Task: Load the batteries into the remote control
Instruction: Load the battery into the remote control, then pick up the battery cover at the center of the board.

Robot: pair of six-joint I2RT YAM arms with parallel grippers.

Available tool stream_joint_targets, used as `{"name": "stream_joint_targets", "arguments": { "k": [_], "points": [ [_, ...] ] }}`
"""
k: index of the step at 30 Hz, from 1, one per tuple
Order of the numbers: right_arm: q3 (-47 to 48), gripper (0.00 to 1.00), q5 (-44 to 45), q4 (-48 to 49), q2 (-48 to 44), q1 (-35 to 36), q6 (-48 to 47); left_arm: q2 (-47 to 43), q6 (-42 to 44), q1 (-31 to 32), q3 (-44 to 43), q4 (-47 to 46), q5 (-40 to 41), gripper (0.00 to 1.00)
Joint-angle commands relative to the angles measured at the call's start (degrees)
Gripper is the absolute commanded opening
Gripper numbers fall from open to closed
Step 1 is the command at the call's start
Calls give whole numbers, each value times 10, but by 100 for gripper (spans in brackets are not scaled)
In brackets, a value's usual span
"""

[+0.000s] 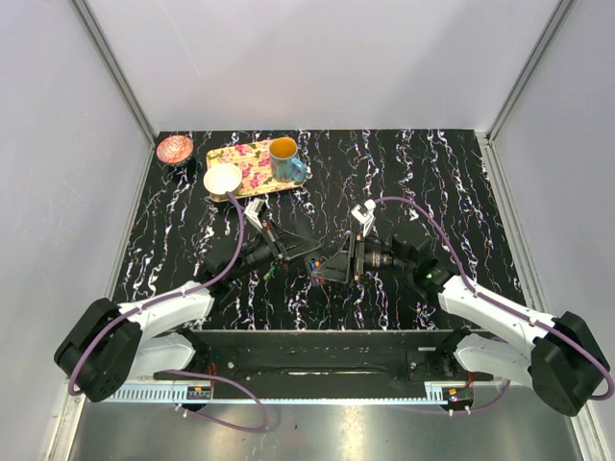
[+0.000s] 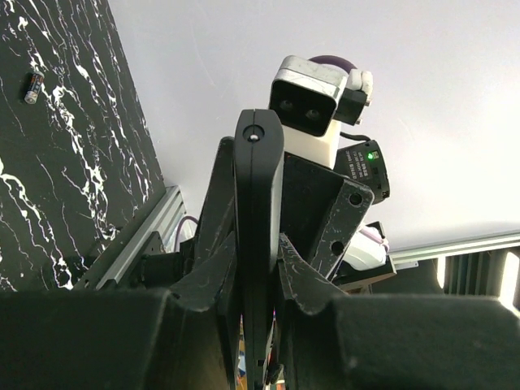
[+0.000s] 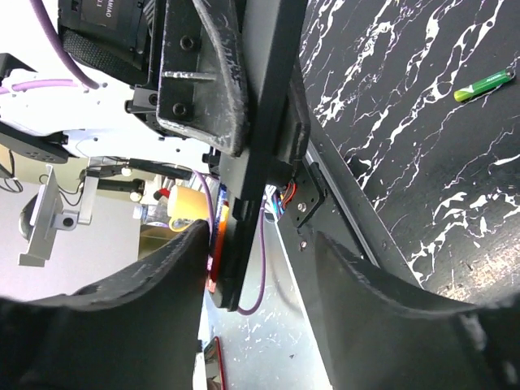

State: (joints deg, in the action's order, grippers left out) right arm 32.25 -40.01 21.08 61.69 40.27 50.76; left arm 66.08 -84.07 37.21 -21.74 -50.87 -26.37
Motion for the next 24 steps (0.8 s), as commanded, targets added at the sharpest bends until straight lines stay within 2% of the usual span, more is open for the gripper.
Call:
{"name": "stream_joint_targets", "arguments": {
  "k": [1,6,9,10,12,13,14,15,16,17,19,21,24],
  "points": [
    [16,69,8,-16,-10,-4,-11,-13,-4,-1,-7,-42,-1,0],
    [30,80,20,-46,-30,-12,-22,-10,7,-1,0,-36,3,0],
    [46,83,40,-102,-70,-42,-54,-16,22,-6,2,-20,4,0],
    [53,83,49,-148,-81,-50,-69,-24,27,-6,4,-16,3,0],
    [76,84,96,-198,-114,-72,-113,-36,43,-17,11,9,2,0],
    [85,84,125,-267,-122,-82,-129,-50,47,-21,14,17,3,0],
    [108,84,223,-306,-128,-83,-163,-58,51,-28,21,25,3,0],
    [118,83,285,-342,-128,-82,-172,-65,65,-32,24,47,3,0],
    [127,83,351,-410,-121,-83,-179,-81,73,-38,26,60,4,0],
    [148,82,474,-441,-107,-83,-191,-89,80,-41,28,74,6,0],
    [169,81,551,-507,-36,-86,-205,-111,101,-43,31,105,11,0],
    [189,81,560,-528,44,-96,-231,-120,114,-46,37,120,9,0],
    [197,81,531,-530,112,-97,-249,-129,115,-53,48,117,-1,0]
  ]
}}
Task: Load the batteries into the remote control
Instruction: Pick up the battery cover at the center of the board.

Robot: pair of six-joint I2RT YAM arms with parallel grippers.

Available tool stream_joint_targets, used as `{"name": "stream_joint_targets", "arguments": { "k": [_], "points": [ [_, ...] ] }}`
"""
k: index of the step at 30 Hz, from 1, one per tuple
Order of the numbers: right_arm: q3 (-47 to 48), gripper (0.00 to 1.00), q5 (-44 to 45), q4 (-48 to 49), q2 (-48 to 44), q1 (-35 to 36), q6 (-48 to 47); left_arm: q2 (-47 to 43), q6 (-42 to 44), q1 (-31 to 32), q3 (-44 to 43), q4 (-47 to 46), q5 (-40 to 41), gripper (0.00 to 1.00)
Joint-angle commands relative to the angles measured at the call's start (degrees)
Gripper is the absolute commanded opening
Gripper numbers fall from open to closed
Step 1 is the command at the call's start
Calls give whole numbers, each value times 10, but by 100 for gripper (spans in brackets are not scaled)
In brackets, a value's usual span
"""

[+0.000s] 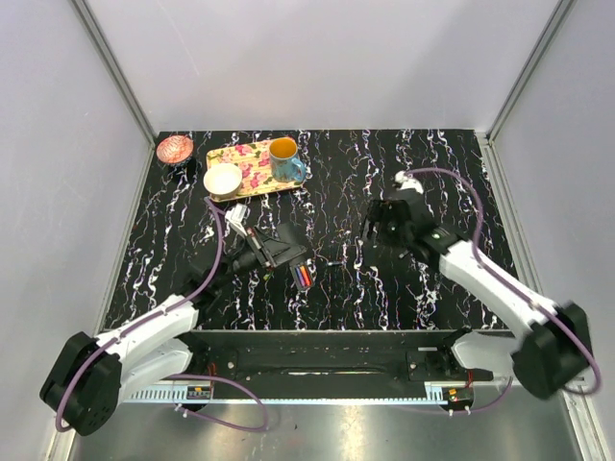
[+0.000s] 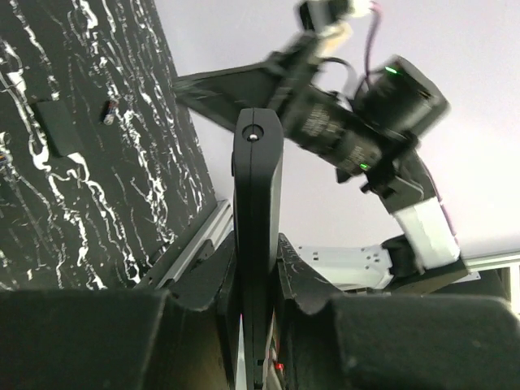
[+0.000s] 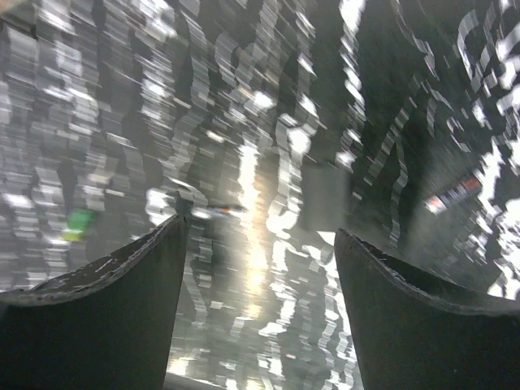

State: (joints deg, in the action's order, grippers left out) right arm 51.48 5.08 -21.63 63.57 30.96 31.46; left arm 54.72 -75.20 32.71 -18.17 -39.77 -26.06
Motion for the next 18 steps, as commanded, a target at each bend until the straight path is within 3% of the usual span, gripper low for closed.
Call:
{"name": "stream_joint_targets", "arguments": {
  "k": [1,18],
  "points": [
    [2,80,62,-82,104,-4,-61,-18,25,-12,15,2,-7,0],
    [65,70,40,-34,302,-3,-99,-3,5,-25,59,-63,-30,0]
  ]
}}
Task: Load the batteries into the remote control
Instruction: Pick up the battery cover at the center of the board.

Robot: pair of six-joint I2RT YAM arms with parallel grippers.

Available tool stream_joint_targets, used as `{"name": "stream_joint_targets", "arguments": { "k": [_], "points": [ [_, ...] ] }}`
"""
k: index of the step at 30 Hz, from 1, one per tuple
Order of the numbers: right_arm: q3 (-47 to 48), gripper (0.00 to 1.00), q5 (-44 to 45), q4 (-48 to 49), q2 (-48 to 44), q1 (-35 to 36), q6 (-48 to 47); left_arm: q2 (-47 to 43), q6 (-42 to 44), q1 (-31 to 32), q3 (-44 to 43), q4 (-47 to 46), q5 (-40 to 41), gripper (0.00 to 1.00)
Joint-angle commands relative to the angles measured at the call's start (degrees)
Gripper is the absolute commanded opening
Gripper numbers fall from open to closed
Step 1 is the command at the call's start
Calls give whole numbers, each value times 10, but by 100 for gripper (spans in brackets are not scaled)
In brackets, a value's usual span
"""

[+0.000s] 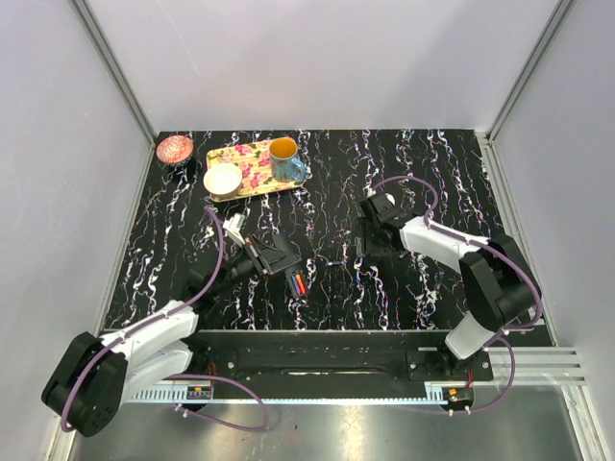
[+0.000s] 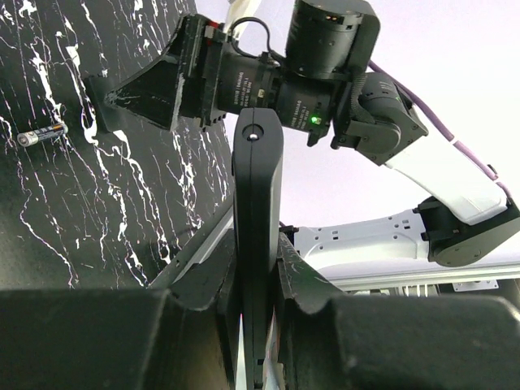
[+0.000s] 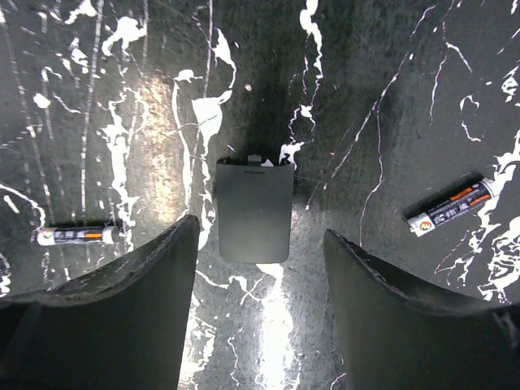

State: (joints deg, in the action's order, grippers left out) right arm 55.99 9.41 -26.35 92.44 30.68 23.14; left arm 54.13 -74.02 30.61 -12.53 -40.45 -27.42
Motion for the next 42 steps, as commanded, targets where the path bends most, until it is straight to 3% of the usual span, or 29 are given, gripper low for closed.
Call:
{"name": "stream_joint_targets", "arguments": {
  "k": [1,17,27,34,42],
  "points": [
    [19,70,-4,18,15,-1,-18,3,-7,-5,3,-54,-16,0],
    [6,61,-17,32,57,-2,-27,18,-10,-6,4,-68,-22,0],
    [-2,44,-17,20,55,-2,-17,23,-7,-6,-2,-66,-23,0],
    [-1,25,-26,5,41,-2,-6,41,-7,-6,-12,-71,-24,0],
    [53,8,-78,-133,-108,-1,6,113,-16,-6,-56,-109,-11,0]
  ]
}}
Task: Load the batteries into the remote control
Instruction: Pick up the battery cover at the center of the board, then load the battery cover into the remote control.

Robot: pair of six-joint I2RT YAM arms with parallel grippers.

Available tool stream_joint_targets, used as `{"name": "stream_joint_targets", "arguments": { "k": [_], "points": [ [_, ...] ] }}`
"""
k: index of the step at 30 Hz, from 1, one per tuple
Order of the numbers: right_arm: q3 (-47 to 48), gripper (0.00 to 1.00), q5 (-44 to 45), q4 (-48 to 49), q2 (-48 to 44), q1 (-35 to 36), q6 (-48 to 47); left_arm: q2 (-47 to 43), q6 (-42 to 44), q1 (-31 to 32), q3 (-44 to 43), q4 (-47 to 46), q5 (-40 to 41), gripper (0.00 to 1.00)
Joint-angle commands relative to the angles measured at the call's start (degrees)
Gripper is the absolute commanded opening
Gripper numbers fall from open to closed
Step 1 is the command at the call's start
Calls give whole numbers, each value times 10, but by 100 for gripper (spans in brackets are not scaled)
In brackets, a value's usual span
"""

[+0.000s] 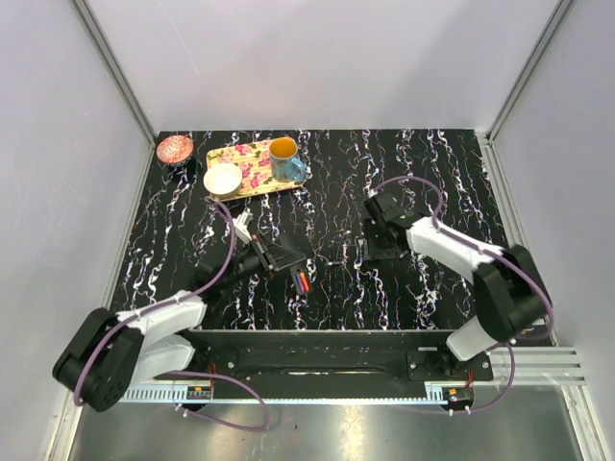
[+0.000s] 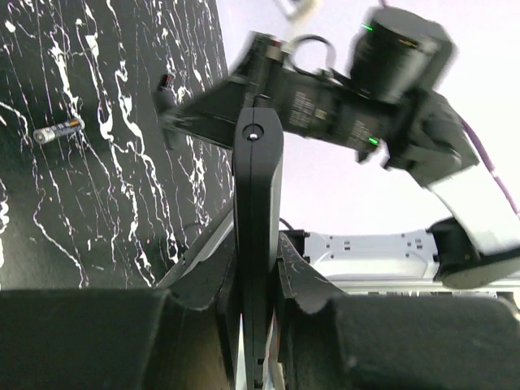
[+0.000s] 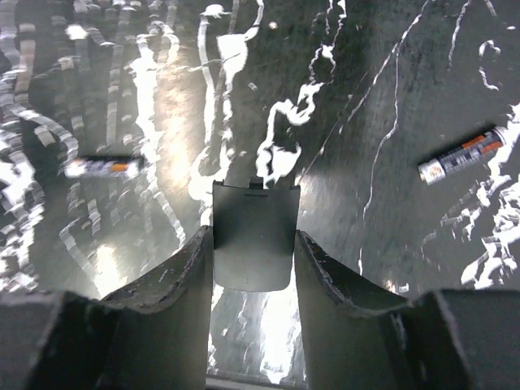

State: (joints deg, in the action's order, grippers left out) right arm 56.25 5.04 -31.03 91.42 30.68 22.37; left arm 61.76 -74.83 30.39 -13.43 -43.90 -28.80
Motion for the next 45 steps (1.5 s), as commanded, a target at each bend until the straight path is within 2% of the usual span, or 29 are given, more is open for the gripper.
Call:
{"name": "stream_joint_targets", "arguments": {
  "k": [1,3,4,7,12,22,36,45],
  "points": [
    [63,6,-40,-100,-110,1,13,48,-17,-3,-51,-86,5,0],
    [76,4,-49,-144,-142,0,11,85,-26,-3,-64,-125,9,0],
    [95,0,-63,-160,-157,1,7,98,-36,-2,-68,-137,13,0],
    [134,0,-87,-218,-173,8,-4,153,-45,-2,-86,-186,23,0],
    [196,0,-72,-279,-186,67,-11,223,-53,17,-125,-226,37,0],
    [250,0,-57,-265,-129,124,-8,333,-113,52,-168,-312,50,0],
    [314,0,-54,-286,-54,148,-23,373,-124,67,-200,-284,54,0],
    [320,0,-33,-299,-26,156,-29,378,-122,71,-205,-263,60,0]
  ]
}}
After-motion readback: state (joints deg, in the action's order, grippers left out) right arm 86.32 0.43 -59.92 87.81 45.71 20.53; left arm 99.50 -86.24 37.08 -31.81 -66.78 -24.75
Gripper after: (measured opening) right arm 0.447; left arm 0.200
